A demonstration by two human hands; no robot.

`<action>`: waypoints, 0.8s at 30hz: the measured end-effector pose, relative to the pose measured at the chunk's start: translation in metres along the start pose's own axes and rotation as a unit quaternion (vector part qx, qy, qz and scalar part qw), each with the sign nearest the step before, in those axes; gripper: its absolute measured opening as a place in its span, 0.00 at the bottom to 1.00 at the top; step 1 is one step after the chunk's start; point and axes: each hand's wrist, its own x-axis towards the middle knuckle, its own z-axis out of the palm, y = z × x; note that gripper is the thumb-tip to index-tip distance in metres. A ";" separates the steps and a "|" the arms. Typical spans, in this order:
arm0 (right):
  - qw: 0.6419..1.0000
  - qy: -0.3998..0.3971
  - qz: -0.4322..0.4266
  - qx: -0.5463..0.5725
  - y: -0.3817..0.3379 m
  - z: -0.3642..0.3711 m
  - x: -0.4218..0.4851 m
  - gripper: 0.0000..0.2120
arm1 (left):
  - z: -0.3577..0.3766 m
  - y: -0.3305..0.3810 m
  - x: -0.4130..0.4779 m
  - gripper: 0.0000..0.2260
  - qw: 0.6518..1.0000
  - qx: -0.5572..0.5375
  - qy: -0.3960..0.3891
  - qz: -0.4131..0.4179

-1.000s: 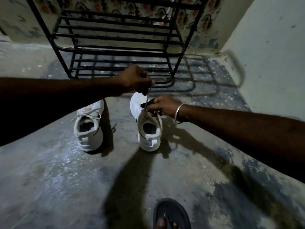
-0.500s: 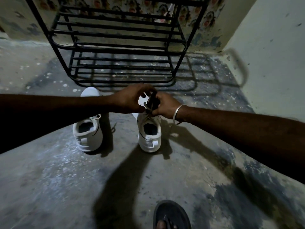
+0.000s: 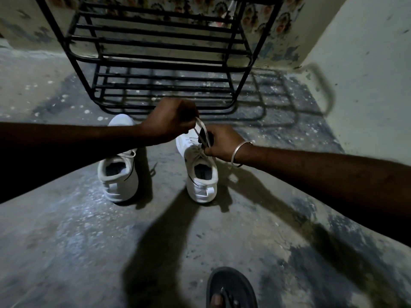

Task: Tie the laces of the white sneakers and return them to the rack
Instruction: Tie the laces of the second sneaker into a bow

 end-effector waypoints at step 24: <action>0.999 -0.015 0.030 0.020 0.003 -0.009 0.009 0.08 | 0.048 -0.009 -0.018 0.12 0.969 -0.092 -0.146 -0.177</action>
